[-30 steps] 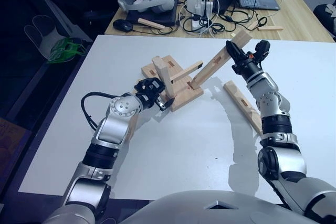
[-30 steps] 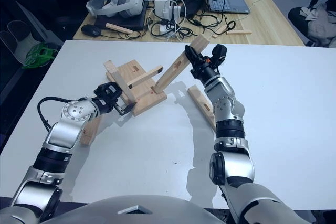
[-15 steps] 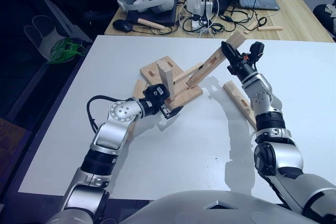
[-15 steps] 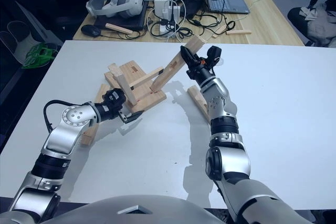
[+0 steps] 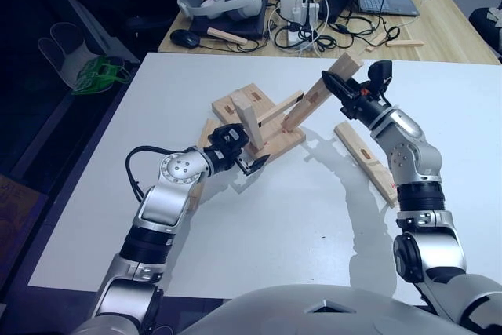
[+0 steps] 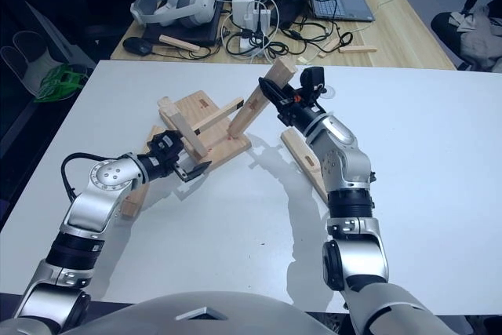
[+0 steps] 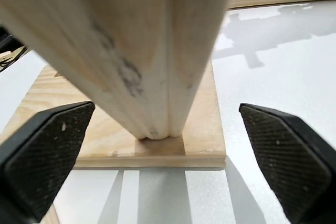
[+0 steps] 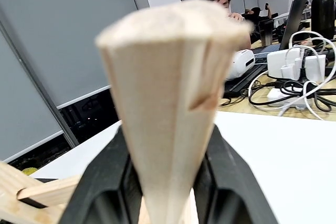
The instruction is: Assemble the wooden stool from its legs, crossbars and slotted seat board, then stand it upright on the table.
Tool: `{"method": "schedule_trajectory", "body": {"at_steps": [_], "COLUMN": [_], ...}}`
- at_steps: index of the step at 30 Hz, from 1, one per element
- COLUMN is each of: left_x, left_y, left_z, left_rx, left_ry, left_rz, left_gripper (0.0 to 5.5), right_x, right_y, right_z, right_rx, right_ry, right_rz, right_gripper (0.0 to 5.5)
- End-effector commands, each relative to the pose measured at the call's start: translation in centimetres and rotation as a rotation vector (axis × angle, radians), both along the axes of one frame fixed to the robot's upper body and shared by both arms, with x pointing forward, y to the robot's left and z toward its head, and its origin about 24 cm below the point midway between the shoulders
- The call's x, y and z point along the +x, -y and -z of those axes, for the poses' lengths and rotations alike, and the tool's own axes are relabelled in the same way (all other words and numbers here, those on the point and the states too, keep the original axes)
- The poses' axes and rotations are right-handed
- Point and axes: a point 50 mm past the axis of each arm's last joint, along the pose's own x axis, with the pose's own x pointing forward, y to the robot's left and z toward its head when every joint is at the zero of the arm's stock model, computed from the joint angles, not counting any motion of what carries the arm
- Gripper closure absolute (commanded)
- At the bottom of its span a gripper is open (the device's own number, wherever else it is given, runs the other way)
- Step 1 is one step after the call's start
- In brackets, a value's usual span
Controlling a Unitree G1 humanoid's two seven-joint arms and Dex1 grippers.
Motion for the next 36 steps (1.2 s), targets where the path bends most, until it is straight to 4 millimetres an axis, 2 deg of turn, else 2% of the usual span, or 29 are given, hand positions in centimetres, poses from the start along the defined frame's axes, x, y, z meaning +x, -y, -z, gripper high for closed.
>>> {"method": "schedule_trajectory", "body": {"at_steps": [1, 5, 8, 11, 17, 24, 30, 32, 36], "left_x": [0.0, 0.0, 0.0, 0.1, 0.5, 0.5, 0.7, 0.8, 1.0], "left_y": [-0.2, -0.4, -0.2, 0.0, 0.3, 0.6, 0.6, 0.7, 0.9], "left_z": [0.0, 0.0, 0.1, 0.1, 0.1, 0.4, 0.7, 0.9, 0.9], "left_rx": [-0.004, -0.003, -0.011, -0.019, -0.018, -0.018, -0.032, -0.039, -0.045], "left_ry": [0.008, 0.015, 0.021, 0.026, 0.039, 0.049, 0.070, 0.079, 0.094], "left_rz": [-0.005, -0.017, -0.025, -0.029, -0.022, -0.027, -0.078, -0.096, -0.112], "left_gripper": [0.40, 0.40, 0.40, 0.40, 0.40, 0.40, 0.40, 0.40, 0.40], "right_x": [-2.2, -3.3, -3.2, -2.7, -0.3, 2.4, 3.2, 3.3, 3.3], "right_y": [1.5, 2.7, 3.2, 2.8, 0.1, -0.1, -1.1, -1.5, -1.7], "right_z": [3.4, 2.6, 1.1, 0.2, -1.5, -3.8, -6.2, -6.0, -3.9], "right_rx": [-0.072, -0.087, -0.068, -0.044, 0.005, -0.078, -0.188, -0.261, -0.360], "right_ry": [-0.164, -0.165, -0.143, -0.135, -0.186, -0.346, -0.354, -0.363, -0.403], "right_rz": [0.046, 0.053, 0.070, 0.076, 0.001, -0.078, -0.152, -0.170, -0.171], "right_gripper": [4.48, 4.48, 4.48, 4.48, 4.48, 4.49, 4.49, 4.49, 4.49]}}
